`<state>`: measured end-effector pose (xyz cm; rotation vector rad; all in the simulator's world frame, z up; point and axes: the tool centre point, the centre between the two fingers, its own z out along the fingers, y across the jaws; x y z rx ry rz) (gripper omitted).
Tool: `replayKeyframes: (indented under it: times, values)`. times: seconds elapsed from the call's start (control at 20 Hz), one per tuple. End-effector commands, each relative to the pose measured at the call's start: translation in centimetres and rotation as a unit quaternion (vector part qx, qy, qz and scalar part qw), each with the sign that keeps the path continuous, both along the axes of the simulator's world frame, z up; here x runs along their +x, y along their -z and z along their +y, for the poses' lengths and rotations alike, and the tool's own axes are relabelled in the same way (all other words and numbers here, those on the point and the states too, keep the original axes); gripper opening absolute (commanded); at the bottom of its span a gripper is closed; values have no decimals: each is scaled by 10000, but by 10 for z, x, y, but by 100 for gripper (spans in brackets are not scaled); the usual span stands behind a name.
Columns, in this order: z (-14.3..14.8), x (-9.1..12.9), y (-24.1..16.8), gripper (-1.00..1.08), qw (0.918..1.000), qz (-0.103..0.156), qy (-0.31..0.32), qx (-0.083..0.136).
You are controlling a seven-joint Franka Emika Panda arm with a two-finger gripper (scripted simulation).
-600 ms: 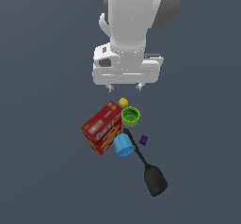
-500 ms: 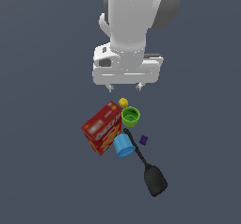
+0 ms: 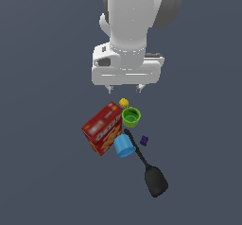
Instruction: Pick up a designated object from a clutter of objects.
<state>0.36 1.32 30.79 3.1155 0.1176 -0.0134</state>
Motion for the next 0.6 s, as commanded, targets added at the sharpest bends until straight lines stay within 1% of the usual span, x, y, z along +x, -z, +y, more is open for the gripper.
replayKeyframes:
  times: [0.0,0.25,0.55]
  values:
    - [0,0,0,100,10000,-1,-1,-1]
    - [1,-2,8,100,10000,-5,28,5]
    - [2,-10,34,100,9999,-9,119,24]
